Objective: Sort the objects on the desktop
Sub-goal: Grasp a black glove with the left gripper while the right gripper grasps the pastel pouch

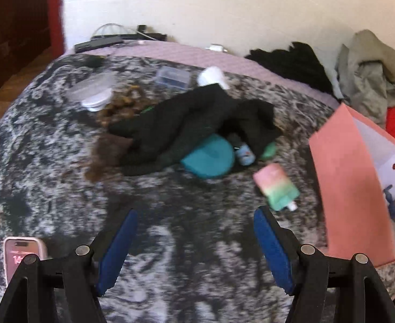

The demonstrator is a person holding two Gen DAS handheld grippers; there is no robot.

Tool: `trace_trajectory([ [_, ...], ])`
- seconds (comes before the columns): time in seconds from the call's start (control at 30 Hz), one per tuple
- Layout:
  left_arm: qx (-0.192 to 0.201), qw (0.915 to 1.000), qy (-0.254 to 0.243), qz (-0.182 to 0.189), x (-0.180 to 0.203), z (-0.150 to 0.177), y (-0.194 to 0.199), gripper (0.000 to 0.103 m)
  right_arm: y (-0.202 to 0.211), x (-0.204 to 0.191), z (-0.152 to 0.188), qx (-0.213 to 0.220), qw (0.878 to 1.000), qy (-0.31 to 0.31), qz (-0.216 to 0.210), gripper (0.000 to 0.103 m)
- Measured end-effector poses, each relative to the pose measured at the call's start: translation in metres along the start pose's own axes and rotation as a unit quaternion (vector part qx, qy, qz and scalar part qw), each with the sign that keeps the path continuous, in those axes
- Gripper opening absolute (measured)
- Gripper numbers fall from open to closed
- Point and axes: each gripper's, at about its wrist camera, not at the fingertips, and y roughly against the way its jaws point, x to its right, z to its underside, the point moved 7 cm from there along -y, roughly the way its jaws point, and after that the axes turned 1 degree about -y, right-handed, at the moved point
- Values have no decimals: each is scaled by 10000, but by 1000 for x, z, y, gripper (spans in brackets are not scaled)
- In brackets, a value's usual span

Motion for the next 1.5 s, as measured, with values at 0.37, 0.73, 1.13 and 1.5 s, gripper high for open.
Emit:
trace_trajectory([
  [0.37, -268, 9994, -220, -62, -37, -40, -92, 78, -71, -193, -39, 335, 9865, 1462, -649, 91],
  [0.73, -308, 9991, -71, 276, -26, -88, -181, 70, -218, -197, -61, -414, 9878, 1488, 186, 91],
  [1.13, 170, 9991, 200, 320, -38, -91, -92, 10, -156, -207, -61, -77, 9902, 1257, -607, 52],
  [1.5, 1486, 9848, 34, 898, 13, -95, 86, 10, -8, -182, -53, 1345, 9798, 951, -1130, 52],
])
